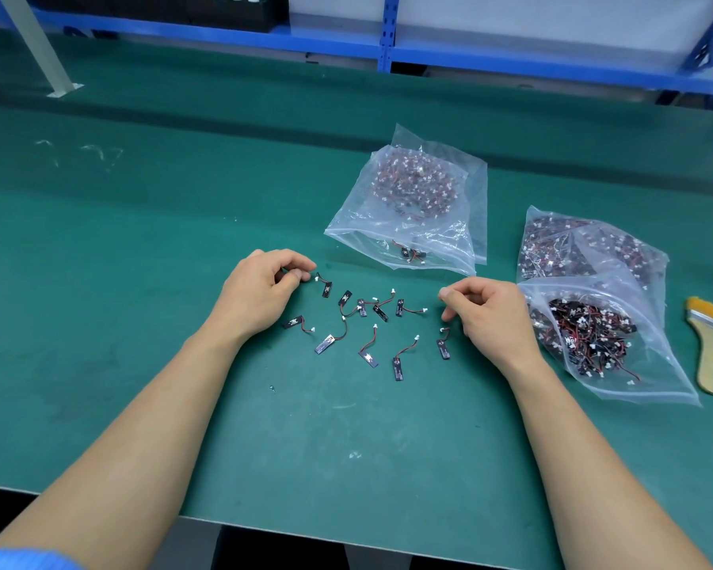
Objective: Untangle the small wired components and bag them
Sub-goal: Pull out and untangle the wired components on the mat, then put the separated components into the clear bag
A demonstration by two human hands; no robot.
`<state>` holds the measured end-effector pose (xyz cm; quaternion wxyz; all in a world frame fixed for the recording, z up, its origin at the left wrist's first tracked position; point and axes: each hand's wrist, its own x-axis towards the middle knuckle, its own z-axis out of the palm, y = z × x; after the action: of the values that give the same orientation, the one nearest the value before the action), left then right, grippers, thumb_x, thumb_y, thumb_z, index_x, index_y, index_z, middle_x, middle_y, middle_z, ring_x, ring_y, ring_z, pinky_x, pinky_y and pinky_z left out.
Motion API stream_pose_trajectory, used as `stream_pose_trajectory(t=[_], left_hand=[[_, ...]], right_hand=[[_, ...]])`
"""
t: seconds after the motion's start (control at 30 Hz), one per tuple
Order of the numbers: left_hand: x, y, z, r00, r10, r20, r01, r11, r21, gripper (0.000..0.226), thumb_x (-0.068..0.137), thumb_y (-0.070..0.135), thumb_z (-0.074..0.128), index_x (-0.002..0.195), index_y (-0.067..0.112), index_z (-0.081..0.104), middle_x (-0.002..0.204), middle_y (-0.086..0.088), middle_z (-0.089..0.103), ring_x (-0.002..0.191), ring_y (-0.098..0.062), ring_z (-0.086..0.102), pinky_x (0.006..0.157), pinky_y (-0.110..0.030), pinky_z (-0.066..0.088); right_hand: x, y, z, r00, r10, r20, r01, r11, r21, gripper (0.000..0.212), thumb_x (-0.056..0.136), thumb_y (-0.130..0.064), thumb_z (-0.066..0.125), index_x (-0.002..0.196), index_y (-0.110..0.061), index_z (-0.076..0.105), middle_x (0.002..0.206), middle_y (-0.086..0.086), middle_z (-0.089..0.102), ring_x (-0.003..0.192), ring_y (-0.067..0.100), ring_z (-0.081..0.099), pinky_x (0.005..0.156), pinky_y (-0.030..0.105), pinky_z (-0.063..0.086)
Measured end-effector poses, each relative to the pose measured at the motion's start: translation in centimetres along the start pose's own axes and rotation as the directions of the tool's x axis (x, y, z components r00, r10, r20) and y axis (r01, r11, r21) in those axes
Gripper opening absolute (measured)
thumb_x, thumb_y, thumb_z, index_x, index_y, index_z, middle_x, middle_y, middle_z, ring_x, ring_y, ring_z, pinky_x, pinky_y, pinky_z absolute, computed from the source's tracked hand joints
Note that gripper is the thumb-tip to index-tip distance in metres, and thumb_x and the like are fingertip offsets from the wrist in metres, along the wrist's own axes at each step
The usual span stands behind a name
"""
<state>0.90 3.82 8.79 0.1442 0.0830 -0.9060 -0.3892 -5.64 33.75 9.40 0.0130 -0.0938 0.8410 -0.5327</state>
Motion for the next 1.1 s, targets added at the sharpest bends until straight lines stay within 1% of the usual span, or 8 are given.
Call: stream_pose_trajectory(t=[0.2,0.37,0.5,0.6,0.87,0.93,1.03,1.1], left_hand=[[-0.7,0.9,-0.1,0.997,0.061,0.039,-0.062,0.998,0.022,0.022,0.1,0.029,0.053,0.116,0.033,0.068,0.099,0.021,0.061,0.102,-0.003,0.046,0.091,-0.031,0.04],[-3.6,4.5,2.6,0.928,0.128,0.351,-0.164,0.984,0.074,0.085,0.079,0.079,0.041,0.151,0.034,0.037,0.158,0.018,0.029,0.146,-0.003,0.02,0.12,-0.028,0.021],[-4.9,7.9,6.8,0.877,0.21,0.433,-0.312,0.933,0.178,0.106,0.07,0.087,0.049,0.158,0.034,0.019,0.166,0.014,0.009,0.151,-0.003,0.004,0.124,-0.031,0.011],[-5.0,9.9,9.2,0.852,0.32,0.414,-0.416,0.895,0.164,0.099,0.075,0.073,0.065,0.155,0.029,0.027,0.161,0.009,0.024,0.147,-0.009,0.019,0.122,-0.031,0.019],[-3.9,9.5,8.8,0.864,0.438,0.247,-0.464,0.884,0.055,0.018,0.088,0.021,0.071,0.106,0.022,0.074,0.102,0.007,0.061,0.095,-0.012,0.05,0.089,-0.032,0.045],[-3.9,9.2,8.2,0.86,0.455,0.229,-0.468,0.883,0.002,0.021,0.083,0.021,0.073,0.104,0.023,0.074,0.103,0.008,0.065,0.095,-0.012,0.056,0.093,-0.036,0.045],[-3.2,8.0,6.3,0.872,0.43,0.234,-0.439,0.899,-0.016,0.047,0.081,0.05,0.07,0.124,0.032,0.065,0.127,0.015,0.06,0.12,-0.003,0.053,0.119,-0.043,0.025],[-2.5,6.6,4.8,0.867,0.421,0.267,-0.456,0.887,0.079,0.064,0.079,0.067,0.063,0.134,0.034,0.058,0.136,0.017,0.052,0.126,-0.006,0.048,0.117,-0.046,0.03]], right_hand=[[0.0,0.0,0.0,1.0,0.003,-0.006,-0.003,1.0,0.006,0.022,0.09,-0.024,0.069,0.069,-0.022,0.072,0.062,-0.001,0.071,0.043,0.002,0.045,0.057,0.026,0.038],[0.2,0.0,0.1,1.0,0.002,-0.009,-0.002,1.0,0.029,0.023,0.09,-0.024,0.069,0.067,-0.024,0.072,0.062,-0.001,0.071,0.043,0.002,0.045,0.057,0.027,0.038],[0.3,0.1,0.0,1.0,-0.013,-0.014,0.014,0.998,0.054,0.023,0.09,-0.022,0.069,0.067,-0.023,0.071,0.06,-0.001,0.07,0.042,0.002,0.048,0.056,0.026,0.038],[0.5,0.2,-0.1,0.999,-0.029,-0.023,0.03,0.997,0.075,0.023,0.089,-0.018,0.07,0.067,-0.023,0.072,0.056,-0.004,0.067,0.044,0.002,0.052,0.057,0.025,0.04],[0.7,0.6,0.0,0.998,-0.038,-0.058,0.04,0.998,0.045,0.022,0.088,-0.022,0.071,0.065,-0.024,0.071,0.053,-0.005,0.065,0.049,0.003,0.053,0.058,0.021,0.041],[0.7,0.6,0.0,0.998,-0.036,-0.051,0.038,0.998,0.042,0.022,0.088,-0.023,0.071,0.066,-0.024,0.071,0.054,-0.004,0.065,0.05,0.004,0.053,0.059,0.023,0.042],[0.6,0.4,0.1,0.998,-0.036,-0.043,0.038,0.998,0.041,0.021,0.088,-0.023,0.071,0.066,-0.024,0.071,0.054,-0.004,0.066,0.05,0.006,0.055,0.06,0.025,0.042],[0.6,0.4,0.1,0.998,-0.033,-0.049,0.035,0.999,0.039,0.022,0.088,-0.024,0.071,0.066,-0.025,0.071,0.055,-0.004,0.067,0.05,0.004,0.055,0.059,0.024,0.041]])
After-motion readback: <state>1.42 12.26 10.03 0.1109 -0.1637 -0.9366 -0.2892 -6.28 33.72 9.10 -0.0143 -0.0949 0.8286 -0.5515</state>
